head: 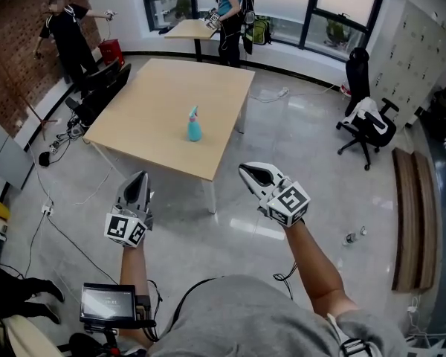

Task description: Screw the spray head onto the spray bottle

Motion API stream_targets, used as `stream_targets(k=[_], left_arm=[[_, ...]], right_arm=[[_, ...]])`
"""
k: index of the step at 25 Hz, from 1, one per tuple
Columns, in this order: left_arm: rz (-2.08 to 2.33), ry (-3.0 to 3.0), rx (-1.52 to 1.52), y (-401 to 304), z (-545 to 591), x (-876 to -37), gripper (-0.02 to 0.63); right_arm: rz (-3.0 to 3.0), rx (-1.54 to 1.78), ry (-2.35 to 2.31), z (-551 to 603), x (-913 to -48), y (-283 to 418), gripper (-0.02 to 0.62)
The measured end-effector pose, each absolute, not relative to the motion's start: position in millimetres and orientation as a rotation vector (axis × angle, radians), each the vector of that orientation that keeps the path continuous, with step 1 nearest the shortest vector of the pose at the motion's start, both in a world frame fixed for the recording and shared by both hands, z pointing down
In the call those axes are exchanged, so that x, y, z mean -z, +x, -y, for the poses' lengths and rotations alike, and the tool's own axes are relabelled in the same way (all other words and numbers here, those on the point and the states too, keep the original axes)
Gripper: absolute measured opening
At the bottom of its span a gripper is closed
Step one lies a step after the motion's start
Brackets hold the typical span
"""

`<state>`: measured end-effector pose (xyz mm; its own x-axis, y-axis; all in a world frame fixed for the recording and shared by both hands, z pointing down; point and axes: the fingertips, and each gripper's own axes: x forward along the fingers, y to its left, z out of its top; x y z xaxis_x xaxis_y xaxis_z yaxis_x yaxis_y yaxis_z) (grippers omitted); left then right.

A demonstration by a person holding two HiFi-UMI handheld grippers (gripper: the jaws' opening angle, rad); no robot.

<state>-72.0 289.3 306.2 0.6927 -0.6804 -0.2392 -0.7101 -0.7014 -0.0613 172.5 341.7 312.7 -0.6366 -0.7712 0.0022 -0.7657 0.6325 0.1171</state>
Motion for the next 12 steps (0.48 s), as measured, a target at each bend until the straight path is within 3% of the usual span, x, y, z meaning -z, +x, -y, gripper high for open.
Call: stream_targets(k=[12], left_arm=[[-1.091,-2.828,-0.341,-103.4,-218.6,-329.3,0.005]], right_arm=[[2.747,0.107,1.322,-282.6,-328.1,126.2,0.008]])
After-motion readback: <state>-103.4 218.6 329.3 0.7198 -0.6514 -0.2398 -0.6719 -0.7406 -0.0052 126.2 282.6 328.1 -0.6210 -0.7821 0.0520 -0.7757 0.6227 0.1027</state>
